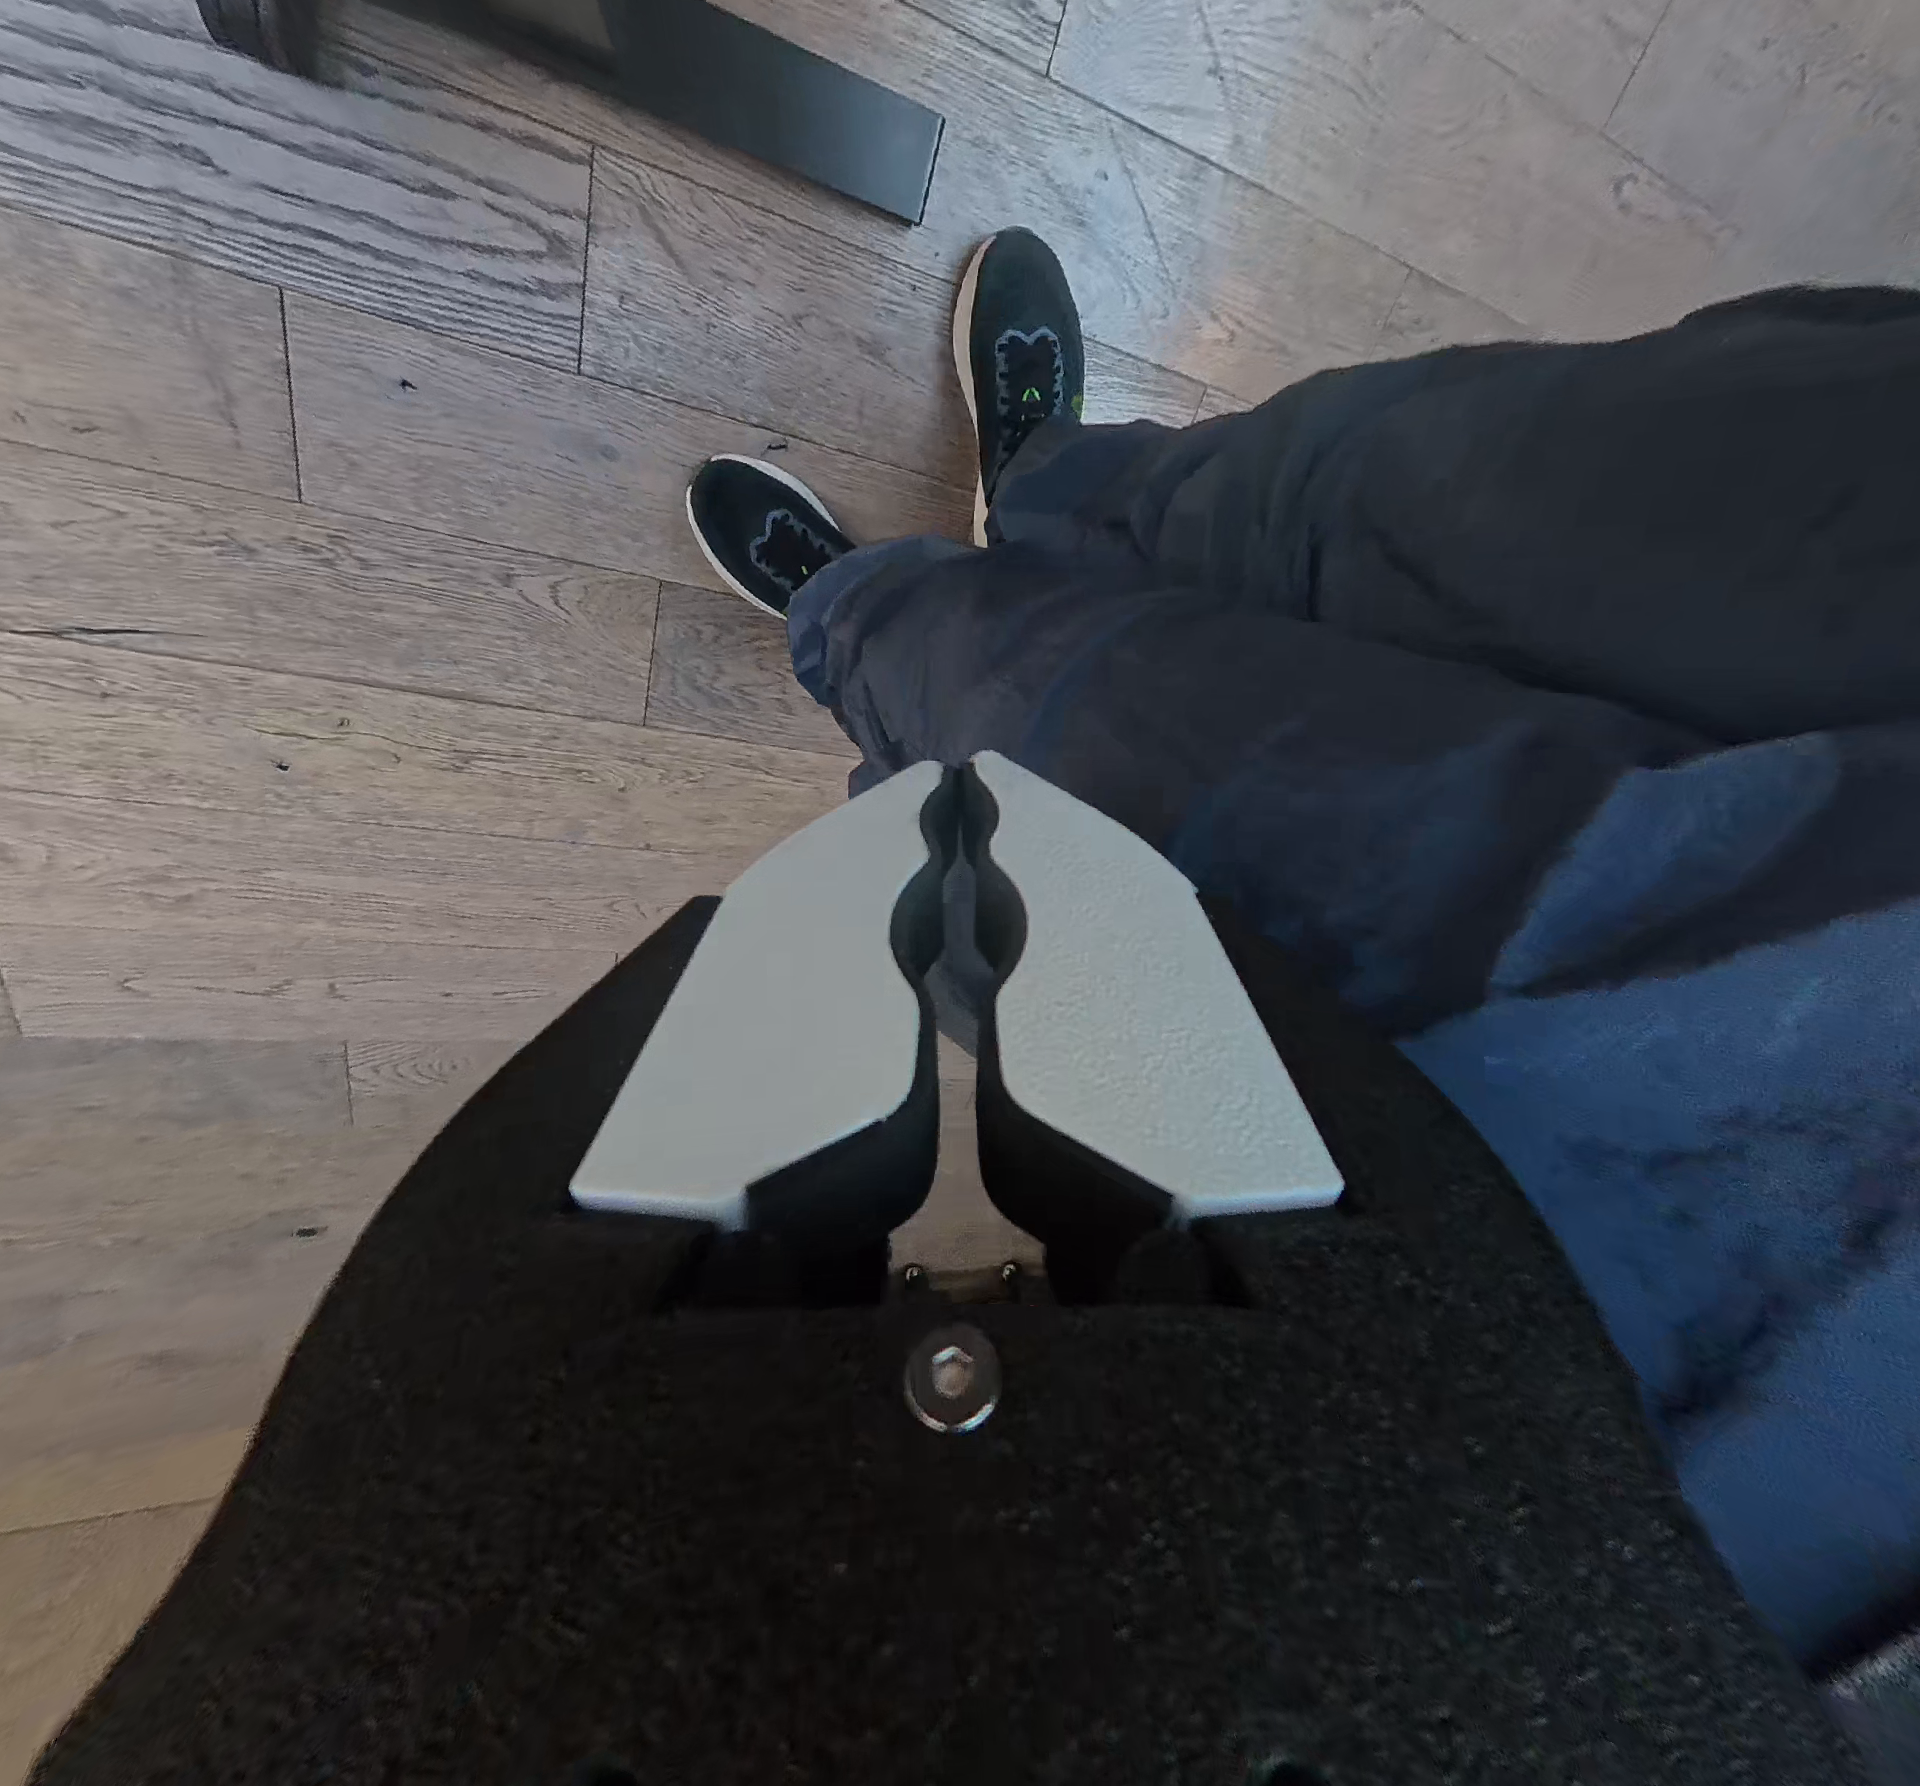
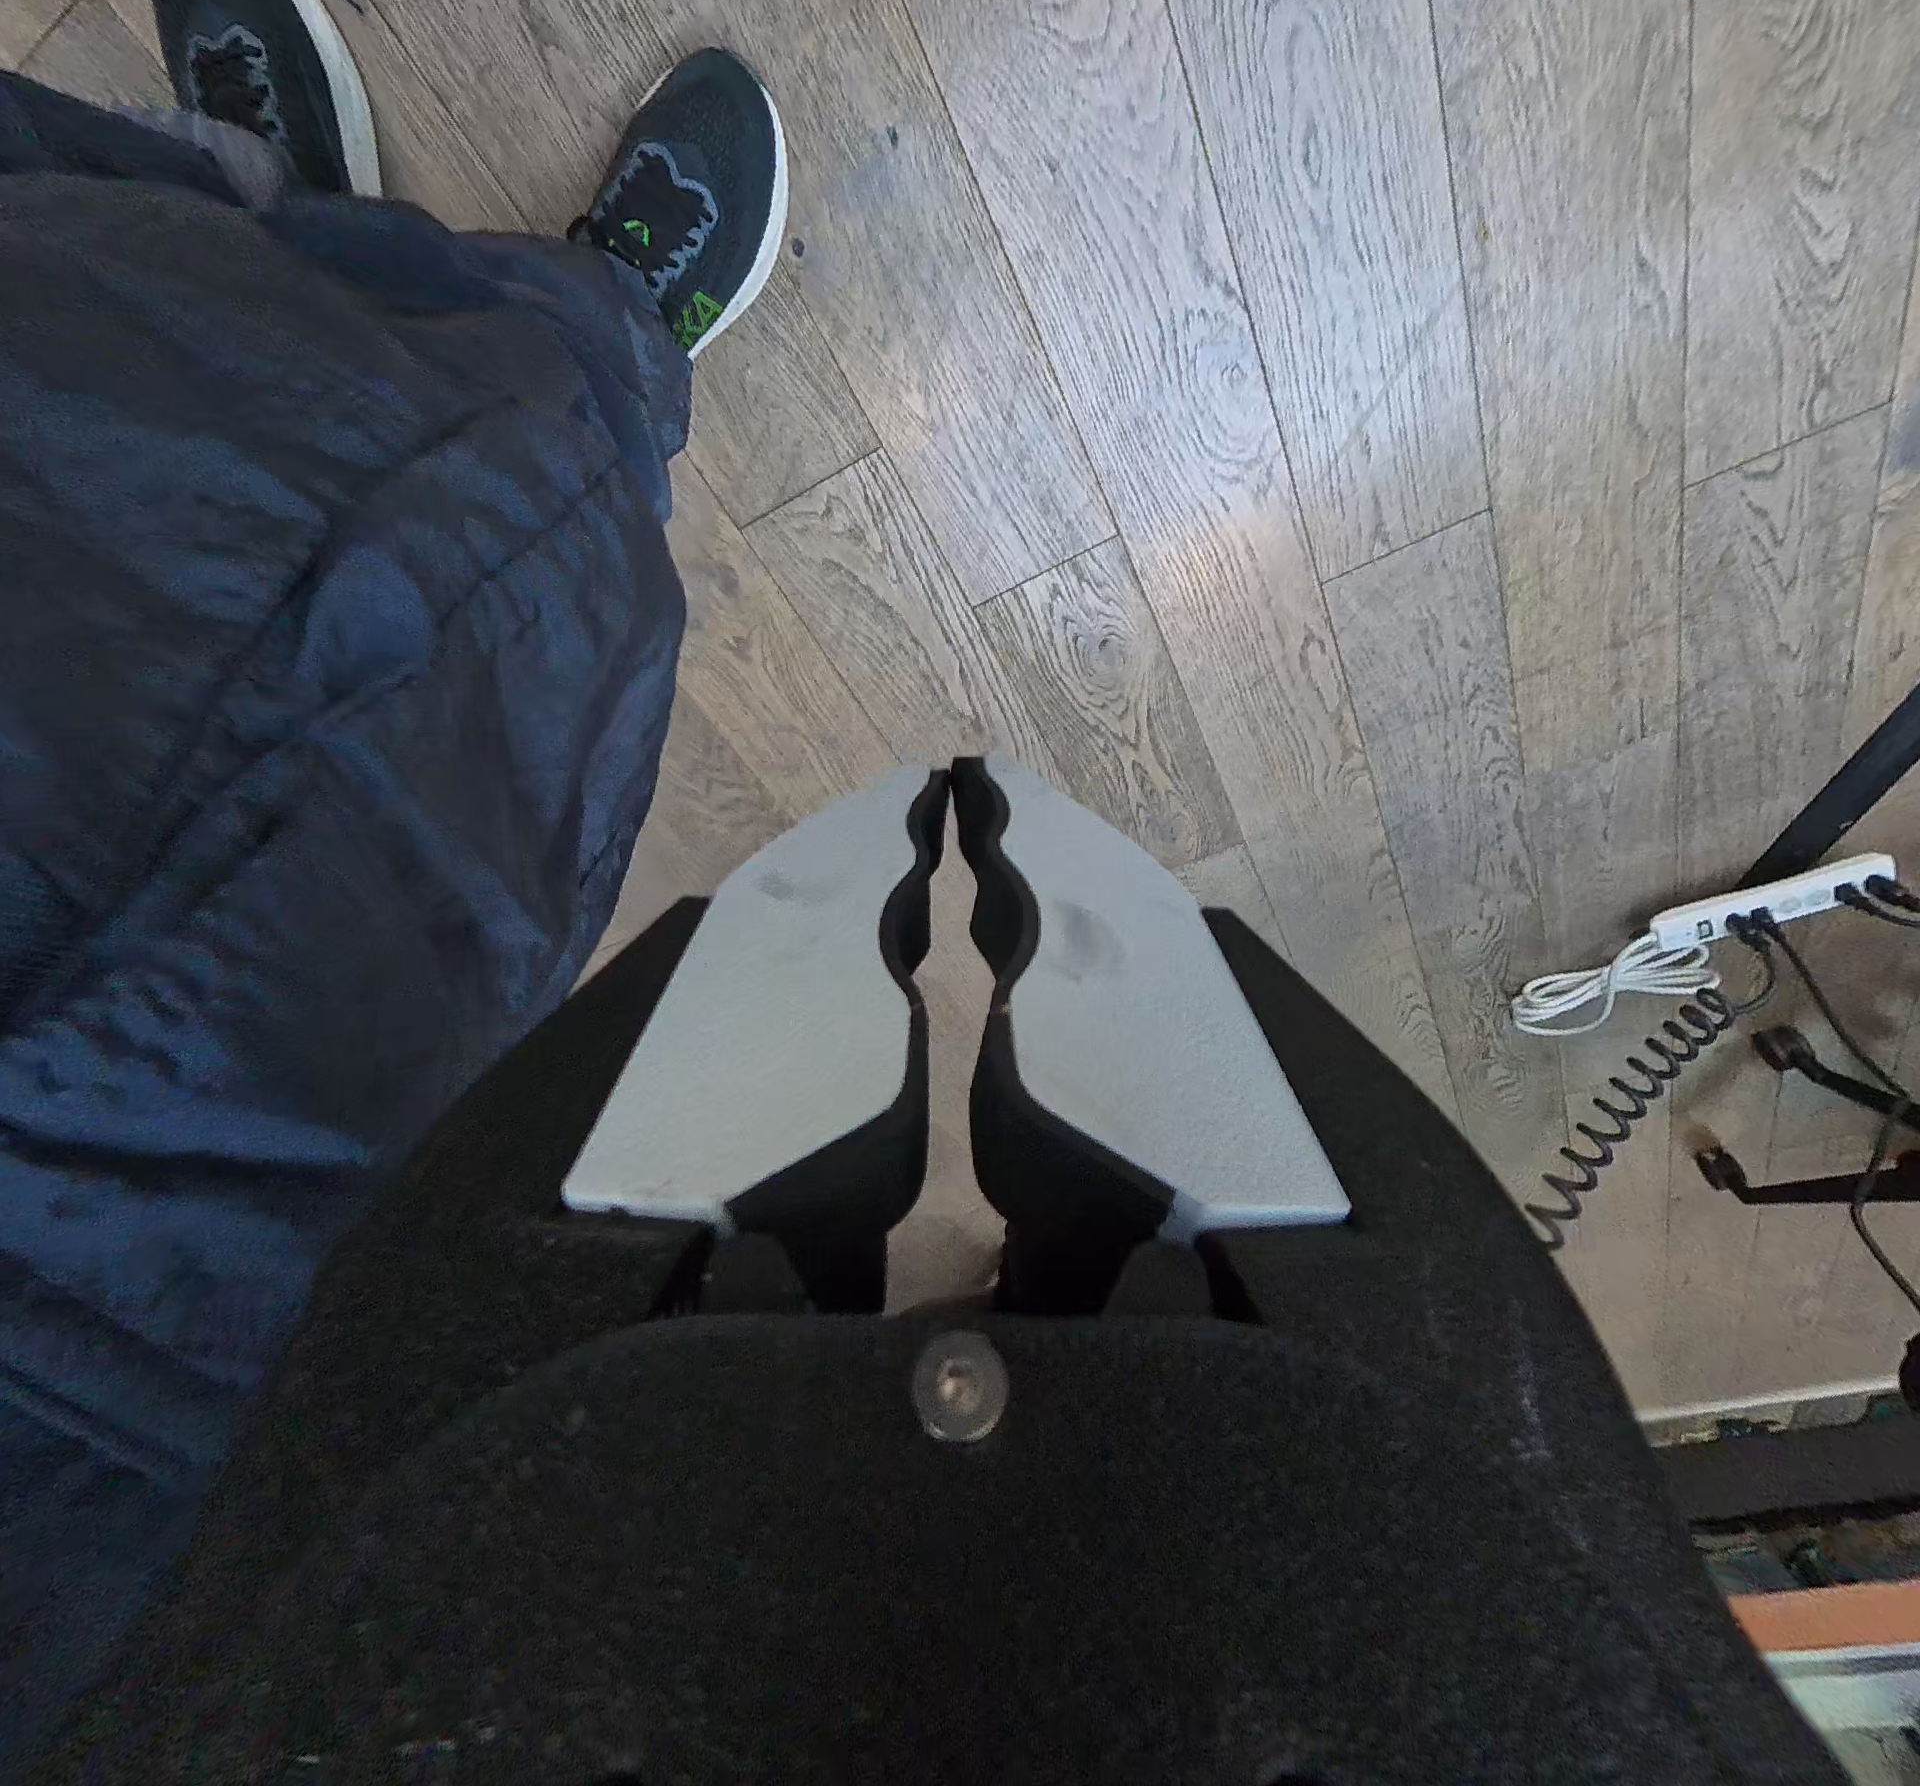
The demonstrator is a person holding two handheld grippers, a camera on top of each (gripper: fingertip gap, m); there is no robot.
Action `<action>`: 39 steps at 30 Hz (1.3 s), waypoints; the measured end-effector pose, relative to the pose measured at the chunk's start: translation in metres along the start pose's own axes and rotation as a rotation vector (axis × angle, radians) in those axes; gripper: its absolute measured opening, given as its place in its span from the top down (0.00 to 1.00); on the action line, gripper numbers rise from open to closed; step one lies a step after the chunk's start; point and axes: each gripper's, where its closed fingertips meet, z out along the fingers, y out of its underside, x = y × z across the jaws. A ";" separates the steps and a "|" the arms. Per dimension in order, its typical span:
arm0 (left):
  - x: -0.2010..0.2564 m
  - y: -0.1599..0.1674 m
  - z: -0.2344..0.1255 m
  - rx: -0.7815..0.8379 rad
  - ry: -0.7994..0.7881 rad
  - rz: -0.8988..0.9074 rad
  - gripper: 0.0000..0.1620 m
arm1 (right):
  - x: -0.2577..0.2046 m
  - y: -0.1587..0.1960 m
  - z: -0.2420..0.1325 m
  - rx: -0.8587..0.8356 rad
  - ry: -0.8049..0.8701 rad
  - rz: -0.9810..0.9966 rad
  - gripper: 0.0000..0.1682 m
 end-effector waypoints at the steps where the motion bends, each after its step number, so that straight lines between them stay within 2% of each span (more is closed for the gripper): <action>1: 0.001 -0.007 -0.002 0.019 0.010 -0.021 1.00 | -0.001 0.007 0.003 -0.017 -0.007 0.003 0.99; 6: 0.004 -0.019 -0.001 0.046 0.031 -0.063 1.00 | 0.011 0.013 0.008 -0.056 0.003 -0.014 0.99; 16: 0.015 -0.007 0.017 0.045 0.036 -0.106 1.00 | 0.040 -0.065 -0.012 0.023 0.056 -0.098 0.99; 21: 0.015 0.000 0.021 0.047 0.035 -0.131 1.00 | 0.043 -0.086 -0.017 0.049 0.065 -0.129 0.99; 25: 0.013 0.005 0.024 0.037 0.036 -0.148 1.00 | 0.039 -0.081 -0.014 0.048 0.060 -0.125 0.99; 33: 0.018 0.001 0.028 0.019 0.040 -0.111 1.00 | 0.025 -0.046 -0.002 0.004 0.043 -0.122 0.99; 37: 0.019 -0.004 0.028 0.010 0.040 -0.080 1.00 | 0.027 -0.042 -0.003 0.031 -0.023 0.070 0.99; 39: 0.018 -0.006 0.027 0.005 0.036 -0.068 1.00 | 0.033 -0.044 -0.006 0.041 0.010 0.043 0.99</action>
